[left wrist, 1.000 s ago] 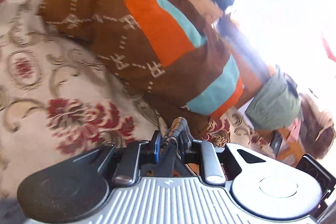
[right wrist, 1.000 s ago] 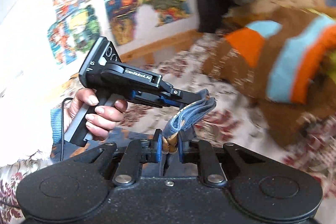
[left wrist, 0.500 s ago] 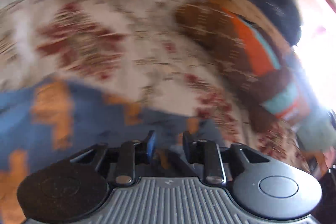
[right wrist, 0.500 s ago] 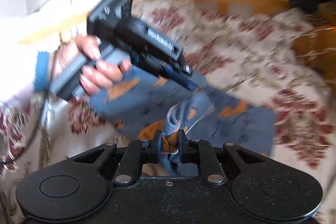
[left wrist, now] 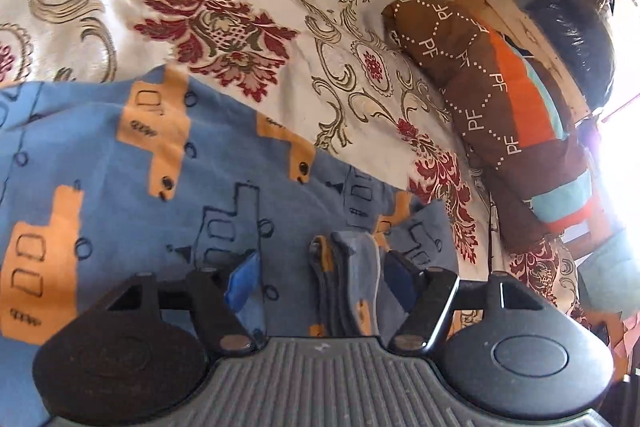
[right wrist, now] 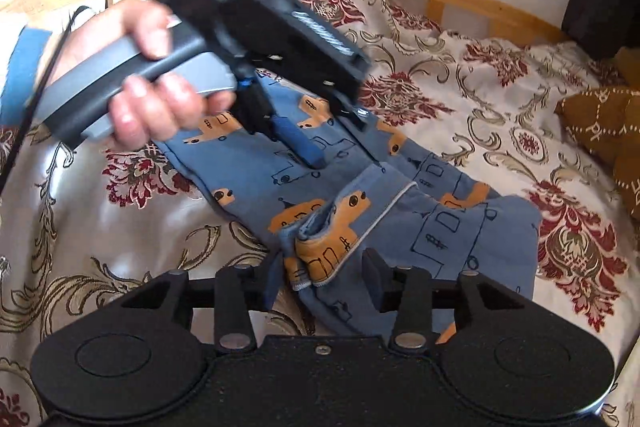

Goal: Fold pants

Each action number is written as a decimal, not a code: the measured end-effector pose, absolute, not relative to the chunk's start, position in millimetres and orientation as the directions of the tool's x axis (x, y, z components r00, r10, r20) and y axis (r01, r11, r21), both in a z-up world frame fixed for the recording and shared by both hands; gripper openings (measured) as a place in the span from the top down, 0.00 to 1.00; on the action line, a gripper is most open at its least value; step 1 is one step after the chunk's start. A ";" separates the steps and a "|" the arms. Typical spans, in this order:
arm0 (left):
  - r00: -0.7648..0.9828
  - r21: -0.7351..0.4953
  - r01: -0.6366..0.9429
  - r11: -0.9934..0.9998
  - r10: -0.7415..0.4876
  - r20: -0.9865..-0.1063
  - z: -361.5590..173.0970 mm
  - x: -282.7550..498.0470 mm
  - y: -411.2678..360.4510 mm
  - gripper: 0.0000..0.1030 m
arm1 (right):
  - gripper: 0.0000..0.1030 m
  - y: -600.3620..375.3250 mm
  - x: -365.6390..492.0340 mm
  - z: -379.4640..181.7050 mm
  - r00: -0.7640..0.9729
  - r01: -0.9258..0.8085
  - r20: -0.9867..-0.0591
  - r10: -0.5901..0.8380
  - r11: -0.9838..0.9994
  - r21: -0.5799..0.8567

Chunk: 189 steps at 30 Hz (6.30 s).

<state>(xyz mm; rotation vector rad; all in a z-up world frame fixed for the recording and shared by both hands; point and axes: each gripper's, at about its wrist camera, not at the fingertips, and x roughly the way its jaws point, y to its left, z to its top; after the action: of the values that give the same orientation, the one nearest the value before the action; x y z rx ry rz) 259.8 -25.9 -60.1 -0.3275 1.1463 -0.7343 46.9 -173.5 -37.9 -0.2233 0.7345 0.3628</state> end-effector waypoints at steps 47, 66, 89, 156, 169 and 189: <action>0.146 -0.559 0.342 0.755 -0.630 -0.763 -64.7 251.7 -32.3 0.67 | 0.87 -191.8 41.3 -26.3 0.688 -0.377 -0.637 0.348 0.921 0.097; 0.123 -0.601 0.285 0.747 -0.651 -0.749 -64.7 257.3 -42.9 0.92 | 0.87 -205.3 37.3 -20.3 0.692 -0.360 -0.598 0.403 0.912 0.197; 0.208 -0.422 0.378 0.824 -0.520 -0.829 -42.7 290.8 27.0 0.92 | 0.87 -106.0 105.5 -35.0 0.589 -0.471 -0.616 0.523 0.842 0.265; 0.786 -0.191 0.086 0.978 -0.184 -0.590 -12.0 203.0 178.1 0.03 | 0.01 -61.8 121.1 -46.9 0.783 -0.386 -0.586 0.209 0.901 -0.195; 0.783 -0.474 -0.057 0.878 -0.256 -0.567 -15.4 205.5 215.2 0.39 | 0.01 -44.3 131.4 -61.7 0.831 -0.280 -0.549 0.097 0.924 -0.261; 0.788 -0.508 -0.071 0.858 -0.264 -0.556 0.3 213.7 198.9 0.83 | 0.01 -79.5 116.6 -32.8 0.807 -0.357 -0.549 0.218 0.920 -0.159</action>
<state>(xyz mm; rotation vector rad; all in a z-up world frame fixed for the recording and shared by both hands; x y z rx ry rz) 213.7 198.9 0.3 -0.5384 0.6631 -0.1095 116.6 -79.5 -32.8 -0.2616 0.5521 0.3114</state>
